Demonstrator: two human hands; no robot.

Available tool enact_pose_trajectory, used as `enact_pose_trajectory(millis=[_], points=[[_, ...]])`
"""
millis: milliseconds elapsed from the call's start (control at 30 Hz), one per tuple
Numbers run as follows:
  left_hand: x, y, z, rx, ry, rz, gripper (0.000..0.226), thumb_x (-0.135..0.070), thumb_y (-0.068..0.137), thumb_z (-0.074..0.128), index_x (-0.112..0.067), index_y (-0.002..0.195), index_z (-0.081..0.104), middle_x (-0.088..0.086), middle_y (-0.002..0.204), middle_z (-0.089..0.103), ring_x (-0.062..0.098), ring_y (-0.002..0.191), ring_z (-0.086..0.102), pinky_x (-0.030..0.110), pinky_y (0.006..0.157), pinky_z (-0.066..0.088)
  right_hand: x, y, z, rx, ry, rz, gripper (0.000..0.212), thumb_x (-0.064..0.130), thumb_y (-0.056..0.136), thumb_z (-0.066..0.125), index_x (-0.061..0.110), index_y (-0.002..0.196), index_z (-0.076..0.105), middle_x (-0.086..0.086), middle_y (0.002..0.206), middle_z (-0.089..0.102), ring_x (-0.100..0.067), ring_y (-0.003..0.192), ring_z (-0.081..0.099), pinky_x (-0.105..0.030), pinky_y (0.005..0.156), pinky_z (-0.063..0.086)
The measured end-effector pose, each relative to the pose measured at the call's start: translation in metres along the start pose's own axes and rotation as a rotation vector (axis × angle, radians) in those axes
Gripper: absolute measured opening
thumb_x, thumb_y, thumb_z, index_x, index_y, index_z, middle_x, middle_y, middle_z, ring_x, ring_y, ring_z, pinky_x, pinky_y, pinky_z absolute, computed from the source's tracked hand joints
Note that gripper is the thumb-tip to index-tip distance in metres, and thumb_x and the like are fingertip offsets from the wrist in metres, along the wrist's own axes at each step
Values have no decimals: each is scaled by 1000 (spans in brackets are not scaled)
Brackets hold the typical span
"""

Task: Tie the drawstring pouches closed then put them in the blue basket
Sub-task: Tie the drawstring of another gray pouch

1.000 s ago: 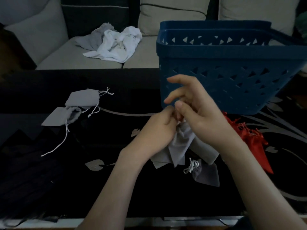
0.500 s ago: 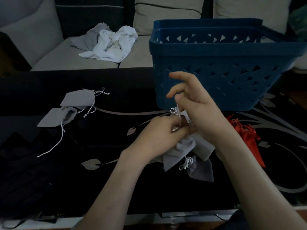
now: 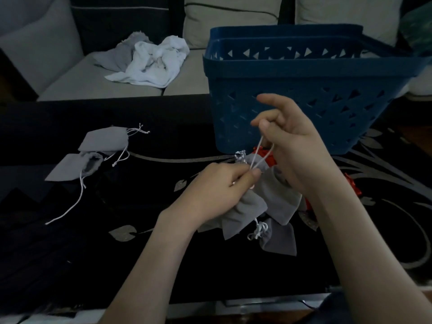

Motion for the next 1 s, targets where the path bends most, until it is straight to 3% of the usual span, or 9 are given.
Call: enact_pose_trajectory(millis=[100, 200, 300, 400, 500, 700, 833, 933, 1000], points=[[5, 1, -6, -89, -124, -41, 44, -34, 98, 45, -24, 56, 42, -9, 50, 40, 3, 50, 39, 24, 53, 31, -1, -1, -1, -22, 40, 10, 26, 11, 98, 48, 18, 122, 51, 4, 89, 64, -9, 78, 60, -25, 76, 49], [10, 2, -13, -168, -265, -109, 43, -30, 99, 46, -19, 58, 48, -12, 51, 43, 1, 53, 41, 23, 56, 33, -11, -4, 2, -39, -86, 94, 23, 11, 98, 46, 18, 119, 52, 4, 90, 64, -5, 79, 63, -21, 74, 52], [8, 2, -17, -199, -424, -134, 41, -29, 100, 43, -12, 64, 51, -14, 48, 44, -3, 48, 40, 18, 54, 33, -21, -9, 16, 95, -157, 208, 17, 10, 96, 50, 13, 108, 62, -2, 88, 67, -4, 77, 62, -19, 74, 50], [5, -1, -21, -222, -527, -176, 38, -31, 101, 39, -14, 71, 57, -16, 41, 45, -4, 41, 41, 8, 46, 31, -24, -11, 22, 158, -187, 231, 18, 12, 95, 54, 4, 105, 67, -12, 98, 70, -12, 88, 64, -24, 83, 51], [3, -2, -21, -211, -603, -223, 38, -30, 102, 37, -15, 73, 58, -16, 39, 45, -6, 38, 43, 6, 43, 31, -17, -11, 23, 121, -213, 146, 16, 10, 92, 58, 2, 100, 69, -14, 96, 70, -15, 89, 64, -26, 84, 51], [8, -2, -15, -185, -686, -304, 48, -29, 102, 39, -24, 55, 51, -13, 39, 38, -2, 35, 34, 14, 38, 27, -13, -10, 24, 80, -263, 80, 5, 9, 85, 66, 13, 87, 69, 3, 78, 68, -5, 75, 63, -19, 74, 51], [19, 0, -5, -168, -882, -398, 41, -26, 102, 38, -14, 64, 50, -7, 39, 27, 4, 33, 18, 16, 35, 15, -16, -7, 8, -127, -270, 95, 15, 10, 87, 65, 17, 75, 62, 6, 65, 59, -3, 62, 53, -17, 63, 44], [22, 3, -1, -163, -975, -406, 40, -19, 102, 38, -10, 66, 55, -4, 42, 34, 2, 31, 20, 14, 32, 16, -11, -9, -4, -284, -136, 69, 13, 11, 91, 60, 15, 79, 59, 1, 66, 57, -5, 60, 52, -19, 61, 44], [19, 4, 1, -155, -1047, -369, 34, -18, 101, 39, -7, 72, 53, -3, 46, 41, 1, 32, 23, 13, 32, 18, -12, -11, 4, -223, -60, 89, 4, 12, 91, 60, 13, 92, 56, -6, 73, 61, -9, 67, 58, -22, 67, 48]])
Point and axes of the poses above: each hand's wrist, its own y-axis towards the middle knuckle, its own z-axis out of the palm, x = y × z, the point moved 7 cm from there along y, towards the middle knuckle
